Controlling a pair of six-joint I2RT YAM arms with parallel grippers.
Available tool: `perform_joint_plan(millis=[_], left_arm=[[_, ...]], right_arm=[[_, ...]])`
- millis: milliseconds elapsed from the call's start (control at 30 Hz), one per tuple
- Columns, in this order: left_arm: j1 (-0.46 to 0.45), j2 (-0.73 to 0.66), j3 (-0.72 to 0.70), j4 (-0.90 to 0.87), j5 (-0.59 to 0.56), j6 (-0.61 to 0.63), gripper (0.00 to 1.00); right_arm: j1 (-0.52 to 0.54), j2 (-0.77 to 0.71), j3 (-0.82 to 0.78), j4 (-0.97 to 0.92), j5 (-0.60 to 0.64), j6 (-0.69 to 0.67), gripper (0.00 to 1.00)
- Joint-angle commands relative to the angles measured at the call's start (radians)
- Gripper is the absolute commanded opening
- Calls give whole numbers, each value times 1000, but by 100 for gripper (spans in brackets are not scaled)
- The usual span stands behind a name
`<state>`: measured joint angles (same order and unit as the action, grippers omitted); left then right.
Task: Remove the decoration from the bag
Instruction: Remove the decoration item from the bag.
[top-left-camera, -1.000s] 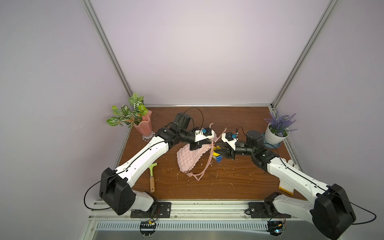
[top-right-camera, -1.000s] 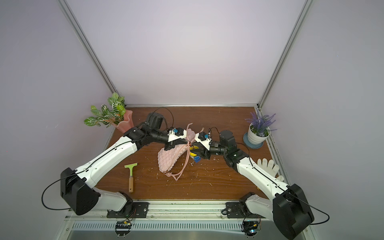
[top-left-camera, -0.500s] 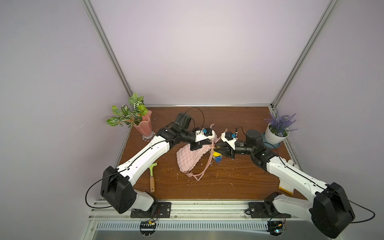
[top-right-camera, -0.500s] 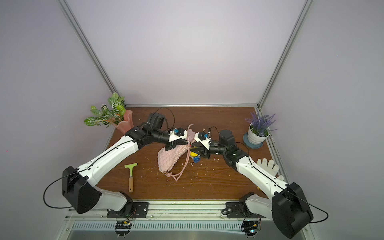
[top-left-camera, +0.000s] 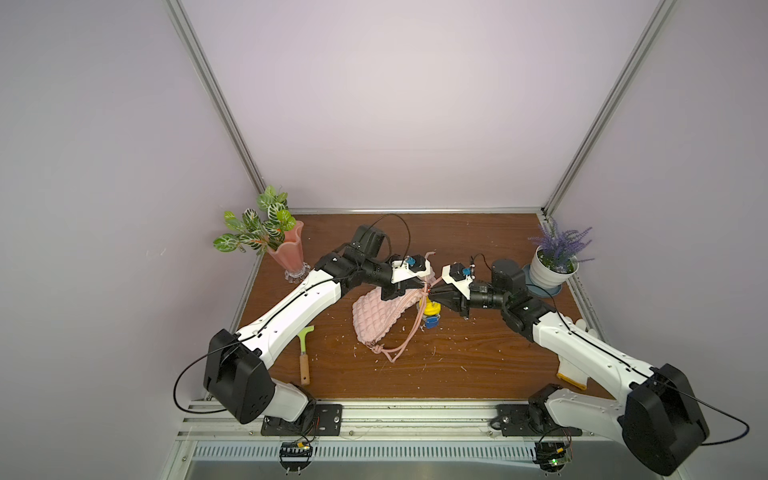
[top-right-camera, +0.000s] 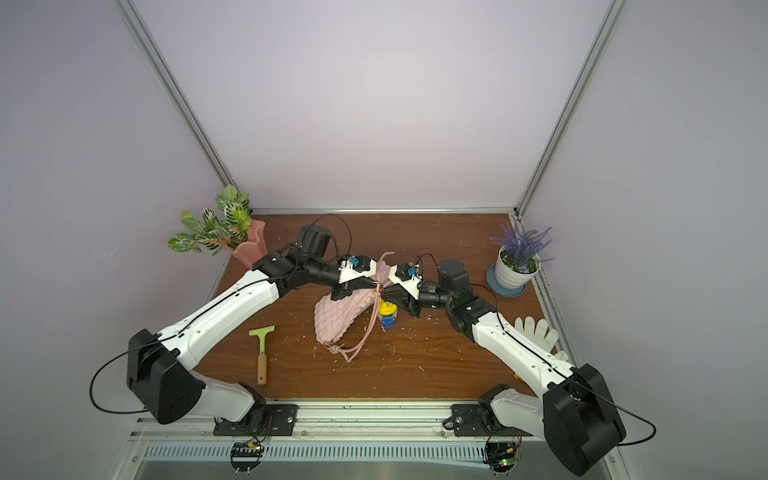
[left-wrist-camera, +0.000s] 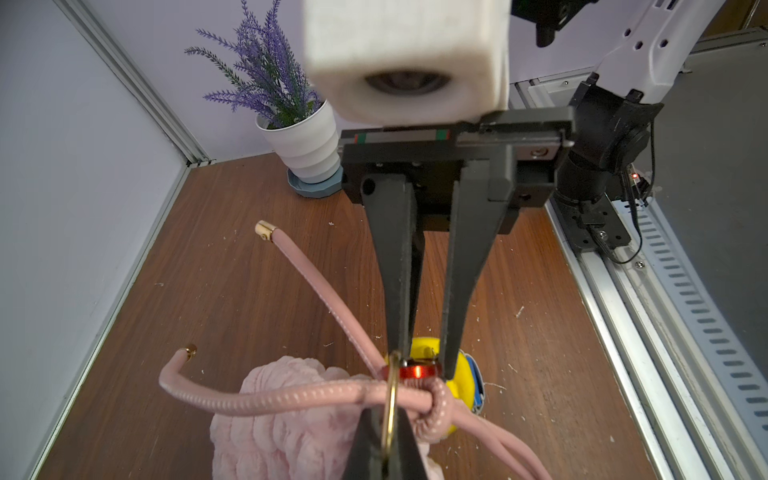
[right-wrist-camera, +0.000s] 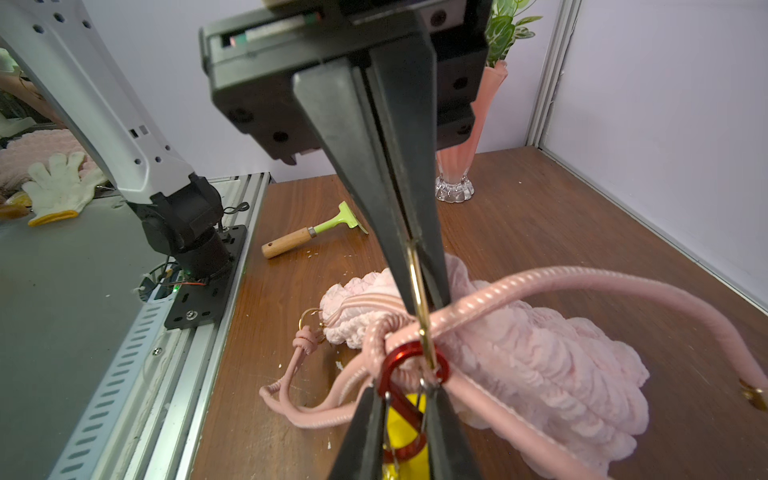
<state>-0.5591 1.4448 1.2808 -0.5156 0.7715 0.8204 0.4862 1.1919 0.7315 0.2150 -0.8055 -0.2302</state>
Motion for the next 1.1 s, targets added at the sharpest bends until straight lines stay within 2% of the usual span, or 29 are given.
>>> perform_joint_plan(millis=[0,367,1067], left_arm=[[-7,7,41,17,1,3,0],[-1,11,37,17,-22,3,0],[-2,27,12,11,-67,-55,0]], right_arm=[[9,4,39,-19,-7,-17,19],[29,-22,53,-78,31,-51,11],[163,-45,136,-212,209,-154,7]])
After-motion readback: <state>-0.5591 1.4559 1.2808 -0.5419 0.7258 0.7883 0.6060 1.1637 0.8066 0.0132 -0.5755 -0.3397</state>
